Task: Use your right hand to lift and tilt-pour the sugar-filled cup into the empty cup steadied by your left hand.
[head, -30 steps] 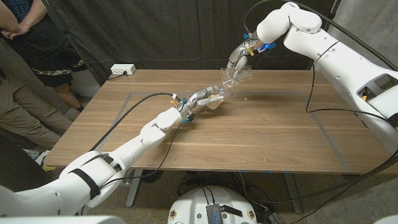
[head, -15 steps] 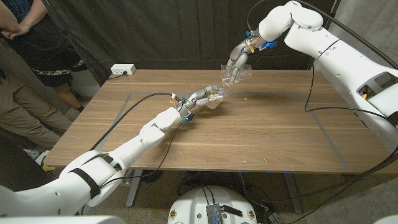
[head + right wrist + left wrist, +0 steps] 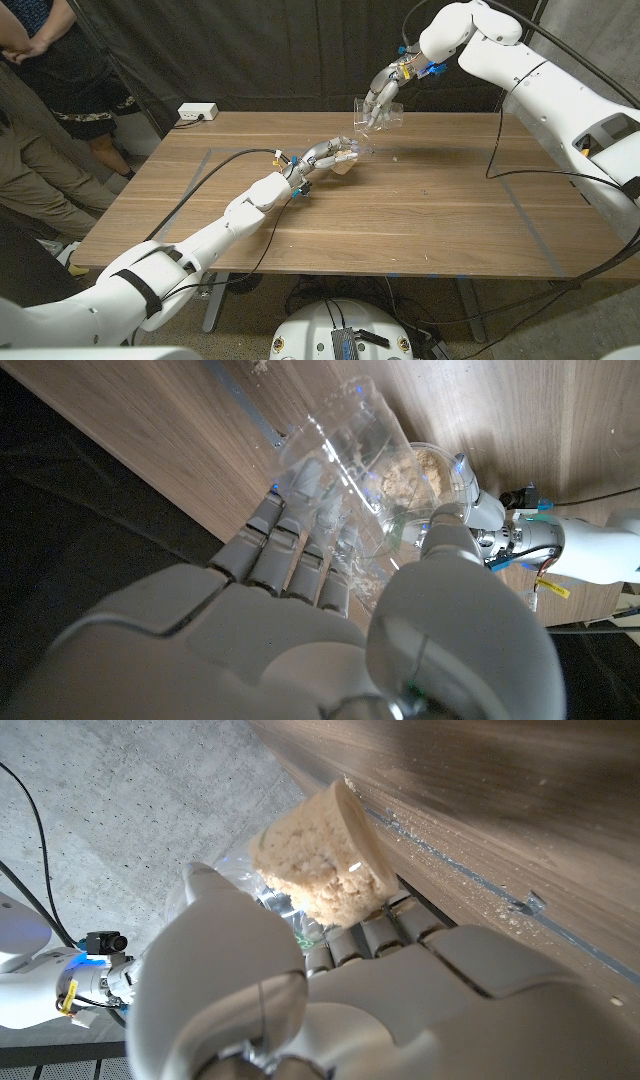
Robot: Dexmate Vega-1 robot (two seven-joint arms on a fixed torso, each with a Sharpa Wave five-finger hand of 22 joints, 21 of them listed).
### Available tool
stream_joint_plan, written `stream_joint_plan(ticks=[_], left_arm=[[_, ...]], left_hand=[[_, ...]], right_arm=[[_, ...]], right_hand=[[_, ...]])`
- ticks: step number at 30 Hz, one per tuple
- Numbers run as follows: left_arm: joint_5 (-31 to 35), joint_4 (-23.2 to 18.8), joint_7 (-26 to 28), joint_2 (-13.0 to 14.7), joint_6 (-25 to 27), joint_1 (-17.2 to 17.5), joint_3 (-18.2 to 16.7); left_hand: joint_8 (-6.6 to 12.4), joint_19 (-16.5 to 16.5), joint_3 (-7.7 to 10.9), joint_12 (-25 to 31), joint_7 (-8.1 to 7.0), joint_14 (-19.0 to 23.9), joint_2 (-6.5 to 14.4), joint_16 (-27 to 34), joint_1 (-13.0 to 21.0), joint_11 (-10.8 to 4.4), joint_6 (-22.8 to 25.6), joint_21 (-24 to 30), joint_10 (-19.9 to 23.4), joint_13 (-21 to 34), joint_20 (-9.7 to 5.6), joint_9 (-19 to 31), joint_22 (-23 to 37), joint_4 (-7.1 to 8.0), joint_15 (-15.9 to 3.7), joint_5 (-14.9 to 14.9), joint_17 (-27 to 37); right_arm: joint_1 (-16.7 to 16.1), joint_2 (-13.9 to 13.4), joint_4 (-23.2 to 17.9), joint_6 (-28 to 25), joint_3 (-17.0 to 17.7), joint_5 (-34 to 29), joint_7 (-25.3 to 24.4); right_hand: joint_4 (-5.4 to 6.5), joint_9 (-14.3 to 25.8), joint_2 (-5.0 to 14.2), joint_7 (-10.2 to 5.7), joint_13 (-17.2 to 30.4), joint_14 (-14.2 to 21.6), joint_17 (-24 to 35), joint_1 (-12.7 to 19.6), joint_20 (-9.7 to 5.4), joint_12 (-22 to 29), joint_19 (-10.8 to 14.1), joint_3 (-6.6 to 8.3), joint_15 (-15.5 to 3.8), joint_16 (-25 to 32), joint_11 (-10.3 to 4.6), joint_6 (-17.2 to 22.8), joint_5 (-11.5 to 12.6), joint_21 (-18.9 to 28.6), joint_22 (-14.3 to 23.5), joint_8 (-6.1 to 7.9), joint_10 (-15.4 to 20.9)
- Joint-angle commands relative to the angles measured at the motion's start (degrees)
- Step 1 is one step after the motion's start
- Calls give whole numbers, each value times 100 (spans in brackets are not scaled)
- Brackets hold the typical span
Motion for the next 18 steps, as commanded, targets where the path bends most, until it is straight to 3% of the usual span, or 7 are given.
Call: stream_joint_plan(ticks=[1, 18], left_arm=[[11, -86, 35, 46, 33, 34, -19], [25, -372, 168, 157, 118, 164, -53]], left_hand=[[43, 14, -8, 26, -51, 47, -7, -20, 19, 18, 14, 20, 25, 26, -33, 3, 14, 44, -773, -17, 30], [53, 10, -8, 28, -55, 52, -8, -17, 22, 19, 11, 26, 28, 24, -35, -3, 13, 51, -781, -19, 31]], right_arm=[[-55, -48, 16, -382, 96, 436, -155], [-451, -441, -366, -908, 418, 918, -701]], right_hand=[[20, 9, 62, 7, 20, 62, 17, -1, -340, -3, 50, 33, -895, 40, -5, 67, 30, 41, 7, -5, 83], [12, 16, 47, 17, 38, 88, 33, 3, -338, -12, 54, 32, -894, 49, 11, 80, 28, 43, 4, -17, 93]])
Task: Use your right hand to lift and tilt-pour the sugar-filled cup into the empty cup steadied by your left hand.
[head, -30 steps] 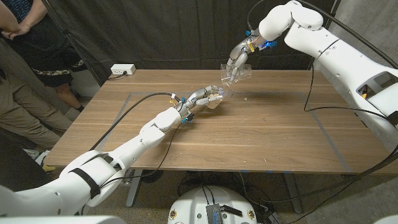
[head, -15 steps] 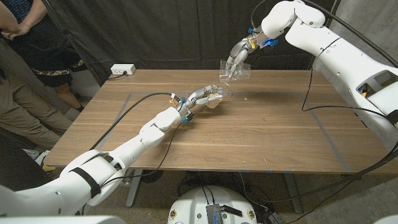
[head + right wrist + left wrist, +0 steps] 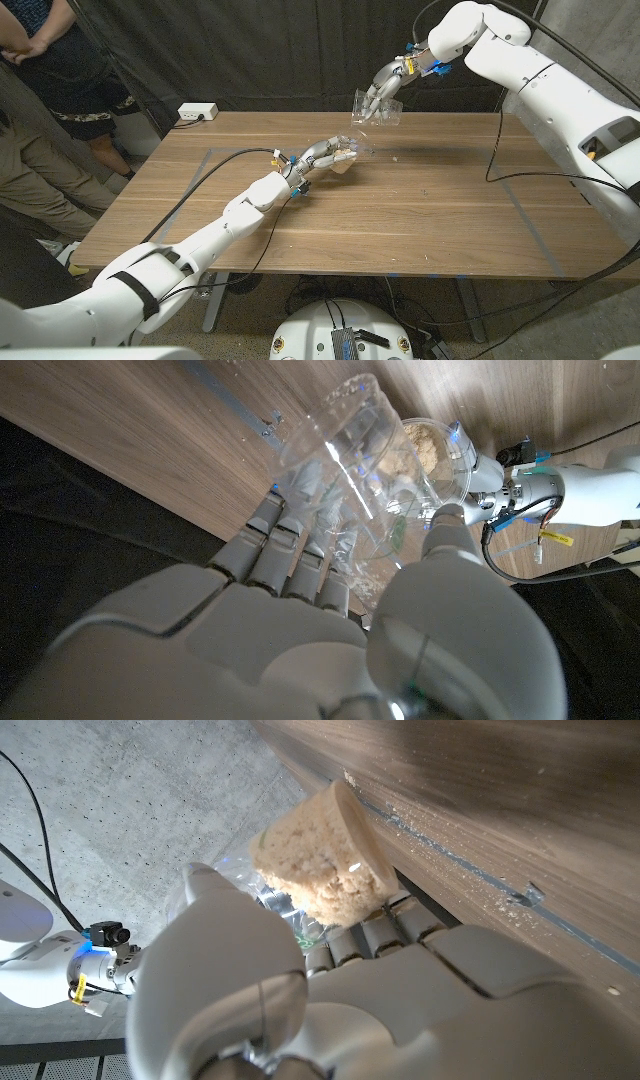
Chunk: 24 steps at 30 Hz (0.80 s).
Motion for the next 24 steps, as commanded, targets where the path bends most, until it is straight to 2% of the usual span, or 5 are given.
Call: stream_joint_plan(ticks=[1, 24], left_arm=[[13, -191, 92, 74, 65, 90, -21], [52, -533, 322, 188, 119, 255, -47]], left_hand=[[29, 9, -27, 29, -60, 56, -8, -16, 22, 20, 12, 26, 32, 25, -38, -2, 13, 32, -788, -19, 31], [37, 21, -31, 31, -48, 56, -8, -16, 14, 25, 12, 41, 29, 22, -27, -17, 12, 48, -771, -21, 33]], right_arm=[[-295, -298, -319, -412, 233, 341, -396], [-728, -702, -818, -895, 557, 727, -1069]], right_hand=[[11, 17, 59, 4, 10, 53, 30, 14, -318, -13, 34, 32, -878, 50, 0, 59, 30, 44, 4, -17, 33], [9, 26, 55, 10, 22, 58, 46, 17, -317, -34, 34, 35, -879, 48, 5, 67, 28, 46, 3, -35, 38]])
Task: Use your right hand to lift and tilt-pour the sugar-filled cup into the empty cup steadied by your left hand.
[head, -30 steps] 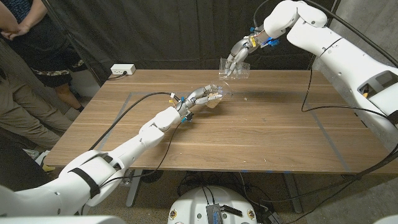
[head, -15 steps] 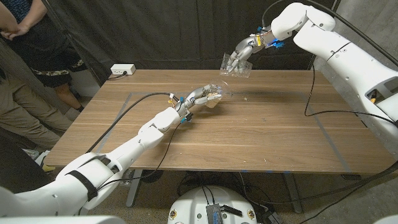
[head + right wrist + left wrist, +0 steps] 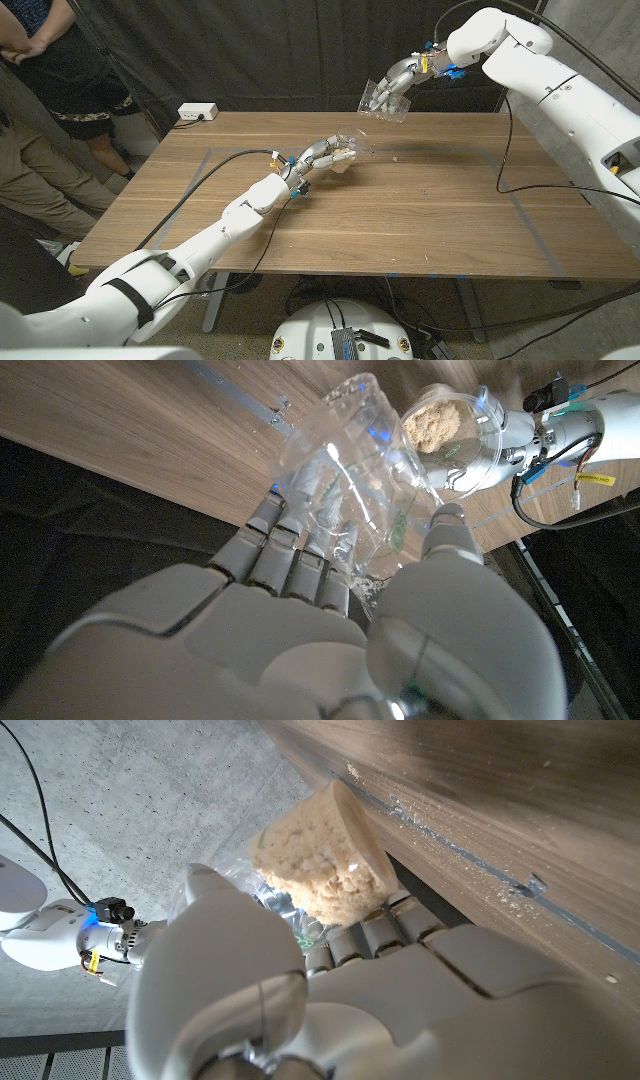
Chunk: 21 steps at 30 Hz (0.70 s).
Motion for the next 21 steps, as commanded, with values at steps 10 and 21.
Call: stream_joint_plan(ticks=[10, 21], left_arm=[[59, -303, 190, 126, 52, 93, -35], [29, -420, 239, 161, 47, 149, -49]], left_hand=[[46, 16, -6, 34, -29, 52, -11, -18, 13, 11, -3, 43, 32, 21, -32, 8, 11, 29, -778, 1, 33], [46, 19, -8, 32, -41, 52, -11, -18, 9, 14, -22, 49, 27, 20, -33, 6, 10, 36, -781, 1, 33]], right_arm=[[-519, -328, -387, -356, 398, 438, -829], [-800, -519, -662, -571, 591, 643, -1244]], right_hand=[[8, 31, 62, 14, 23, 58, 32, 6, -313, -49, 34, 37, -881, 46, -8, 63, 45, 47, 3, -45, 36], [5, 35, 60, 14, 32, 58, 39, 10, -314, -53, 31, 40, -881, 43, -28, 65, 45, 47, 2, -55, 52]])
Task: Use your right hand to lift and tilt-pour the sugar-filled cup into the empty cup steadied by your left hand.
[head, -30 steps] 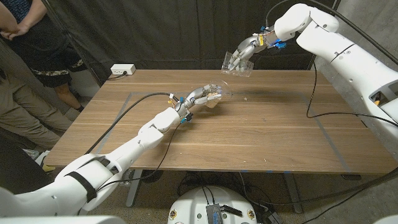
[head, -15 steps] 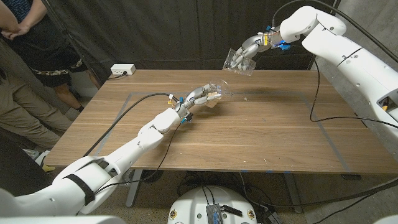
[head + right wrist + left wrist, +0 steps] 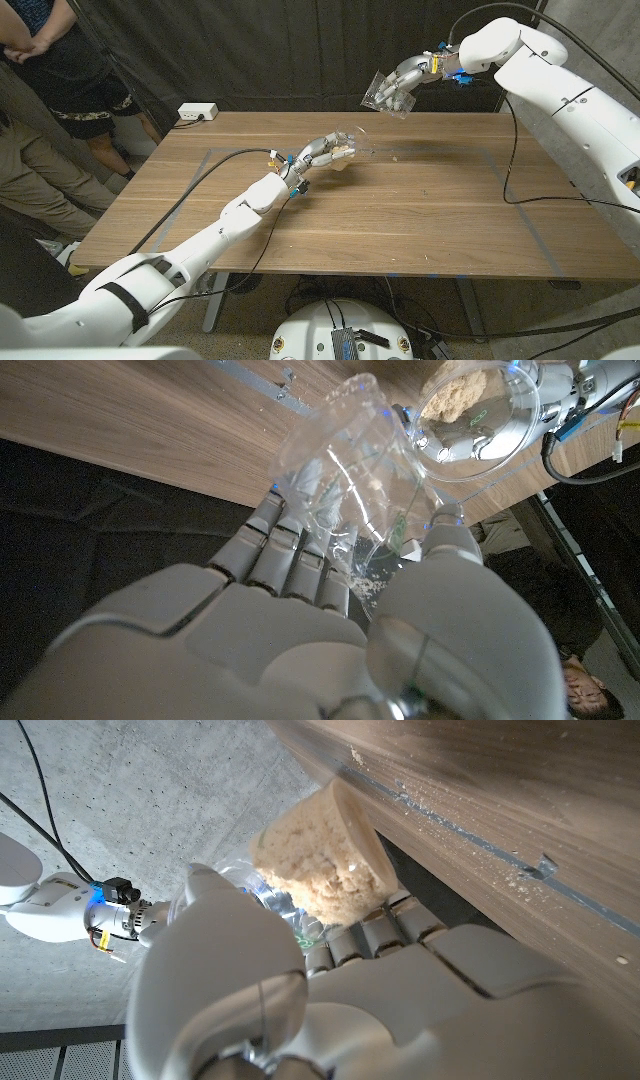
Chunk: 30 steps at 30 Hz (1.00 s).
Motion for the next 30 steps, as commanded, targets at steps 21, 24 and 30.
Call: stream_joint_plan(ticks=[21, 24, 30], left_arm=[[10, -451, 266, 179, 91, 237, -65], [17, -500, 298, 196, 107, 261, -72], [-8, -534, 346, 200, 100, 294, -91]], left_hand=[[31, 23, -1, 39, -23, 56, -7, -19, 25, 8, 12, 37, 36, 20, -44, -3, 8, 37, -792, 5, 32], [33, 28, 0, 38, -21, 55, -7, -19, 28, 4, 16, 40, 34, 19, -50, -5, 8, 36, -790, 5, 31], [32, 27, 2, 35, -17, 57, -6, -19, 33, 5, 10, 41, 25, 19, -51, -9, 7, 36, -791, 6, 31]], right_arm=[[-699, -447, -602, -447, 438, 485, -1035], [-828, -483, -644, -469, 556, 595, -1197], [-1099, -547, -718, -442, 789, 849, -1538]], right_hand=[[4, 15, 38, -19, 13, 75, 26, 25, -307, -28, 23, 47, -884, 26, -17, 60, 24, 47, 1, -26, 45], [3, 16, 37, -17, 16, 74, 28, 26, -304, -29, 17, 47, -884, 25, -9, 56, 24, 45, 1, -30, 47], [3, 19, 45, -23, 26, 88, 35, 32, -303, -28, 17, 53, -885, 30, -16, 58, 23, 46, 1, -36, 57]])
